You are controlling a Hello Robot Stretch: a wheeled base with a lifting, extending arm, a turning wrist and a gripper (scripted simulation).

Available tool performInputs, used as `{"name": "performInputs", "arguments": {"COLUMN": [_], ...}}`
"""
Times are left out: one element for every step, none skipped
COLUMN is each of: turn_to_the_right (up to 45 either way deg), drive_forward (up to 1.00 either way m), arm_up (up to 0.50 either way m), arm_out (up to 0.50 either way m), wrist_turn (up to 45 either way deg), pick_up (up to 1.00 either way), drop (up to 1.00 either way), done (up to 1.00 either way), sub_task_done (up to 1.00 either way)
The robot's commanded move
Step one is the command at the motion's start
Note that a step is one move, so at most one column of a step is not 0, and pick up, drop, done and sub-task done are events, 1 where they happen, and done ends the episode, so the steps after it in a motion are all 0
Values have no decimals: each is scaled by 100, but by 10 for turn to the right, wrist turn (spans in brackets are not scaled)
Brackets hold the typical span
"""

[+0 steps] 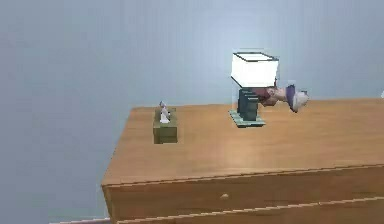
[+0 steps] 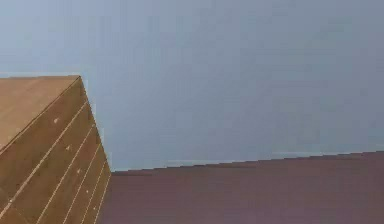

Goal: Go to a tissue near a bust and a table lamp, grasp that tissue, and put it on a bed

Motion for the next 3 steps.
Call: {"name": "performInputs", "arguments": {"turn_to_the_right": [-450,-450,0], "drive_forward": [0,0,0], "arm_up": [0,0,50], "arm_out": [0,0,0], "wrist_turn": [0,0,0], "pick_up": [0,0,0], "drop": [0,0,0], "done": [0,0,0], "sub_task_done": [0,0,0]}}
